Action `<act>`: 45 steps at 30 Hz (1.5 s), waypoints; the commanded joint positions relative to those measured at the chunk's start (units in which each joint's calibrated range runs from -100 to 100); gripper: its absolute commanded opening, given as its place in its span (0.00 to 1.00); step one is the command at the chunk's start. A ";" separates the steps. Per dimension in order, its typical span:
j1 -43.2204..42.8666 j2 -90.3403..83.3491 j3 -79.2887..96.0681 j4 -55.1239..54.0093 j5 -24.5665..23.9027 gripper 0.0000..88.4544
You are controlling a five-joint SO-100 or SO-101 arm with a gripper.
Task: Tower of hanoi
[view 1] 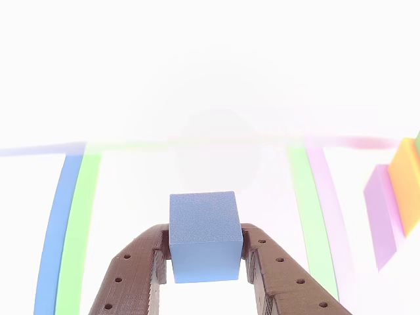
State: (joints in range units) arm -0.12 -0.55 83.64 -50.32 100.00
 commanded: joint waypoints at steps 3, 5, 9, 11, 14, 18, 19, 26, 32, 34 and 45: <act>0.70 8.50 -6.82 -5.95 0.00 0.03; 0.41 11.00 -7.91 -7.41 0.00 0.03; -0.45 15.37 -9.27 -11.22 0.00 0.03; -0.74 16.98 -9.73 -12.76 0.00 0.03; -0.84 19.40 -10.82 -14.38 0.00 0.03; -0.55 21.42 -11.46 -15.51 0.00 0.07; -0.45 21.66 -11.46 -15.51 0.00 0.09; -0.16 22.15 -11.46 -15.51 0.00 0.17; -0.45 16.09 -10.27 -12.35 0.00 0.20; -0.74 10.84 -9.00 -8.06 0.00 0.20; 2.42 -30.74 -7.46 33.40 0.00 0.12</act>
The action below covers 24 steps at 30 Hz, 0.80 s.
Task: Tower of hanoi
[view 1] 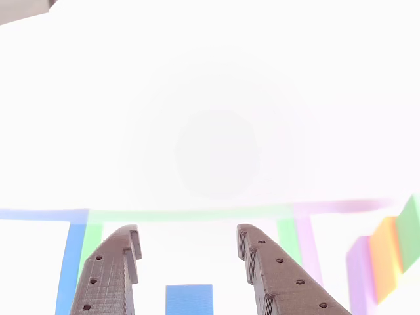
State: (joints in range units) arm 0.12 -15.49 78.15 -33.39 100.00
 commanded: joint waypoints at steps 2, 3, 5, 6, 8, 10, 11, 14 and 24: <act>2.95 -22.82 -4.25 27.31 0.00 0.09; 3.14 -25.97 -5.88 32.66 0.00 0.07; 3.71 -31.54 -10.43 44.72 0.00 0.03; 4.10 -33.48 -13.34 50.31 0.00 0.02; 5.34 -36.39 -20.61 63.18 0.00 0.00; 7.26 -37.68 -28.88 75.17 0.00 0.00; 8.22 -38.00 -32.88 80.51 0.00 0.00; 10.81 -38.08 -44.43 93.87 0.00 0.00; 22.41 -34.29 -75.52 129.18 0.00 0.00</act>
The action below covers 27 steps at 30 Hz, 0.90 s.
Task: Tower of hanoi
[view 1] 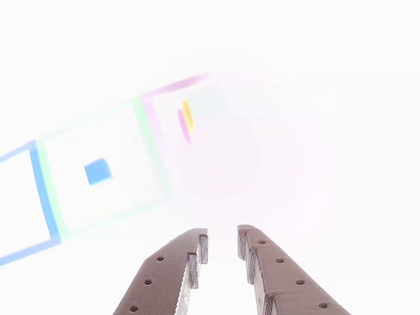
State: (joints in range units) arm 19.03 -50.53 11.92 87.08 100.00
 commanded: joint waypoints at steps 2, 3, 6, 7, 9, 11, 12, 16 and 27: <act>4.55 0.43 -10.92 10.49 0.00 0.00; 4.94 0.27 -11.29 10.82 0.00 0.00; 5.99 -0.14 -12.01 11.63 0.00 0.00; 6.37 -0.14 -12.11 11.63 0.00 0.00; 7.14 -0.14 -11.65 11.38 0.00 0.00; 8.00 -0.38 -10.56 10.65 0.00 0.02; 8.48 -0.70 -9.38 9.76 0.00 0.05; 9.73 -2.72 -1.29 2.88 0.00 0.16; 8.58 -5.23 27.44 -31.78 0.00 0.28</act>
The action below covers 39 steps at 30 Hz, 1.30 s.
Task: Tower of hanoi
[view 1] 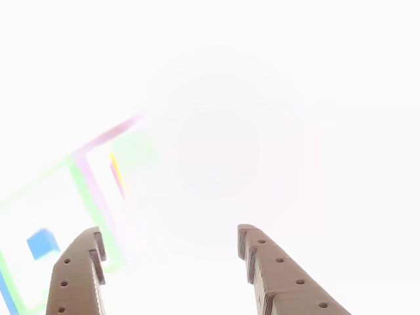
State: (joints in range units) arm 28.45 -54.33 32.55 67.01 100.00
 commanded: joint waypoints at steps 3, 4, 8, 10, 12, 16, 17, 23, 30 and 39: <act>-0.93 -1.10 12.81 -19.16 0.00 0.30; -0.84 -1.02 14.81 -22.08 0.00 0.31; -0.36 -0.70 21.72 -31.63 0.00 0.34; -0.55 0.59 24.90 -36.65 0.00 0.35; -0.84 2.37 28.09 -41.99 0.00 0.36; -0.74 7.62 36.54 -58.27 0.00 0.36; -0.55 9.31 38.45 -62.56 0.00 0.36; -1.12 16.90 43.45 -76.16 0.00 0.36; -3.81 25.38 44.90 -88.23 0.00 0.35; -4.10 35.47 43.54 -97.95 0.00 0.35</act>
State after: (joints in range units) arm 23.95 -20.47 78.07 -28.17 100.00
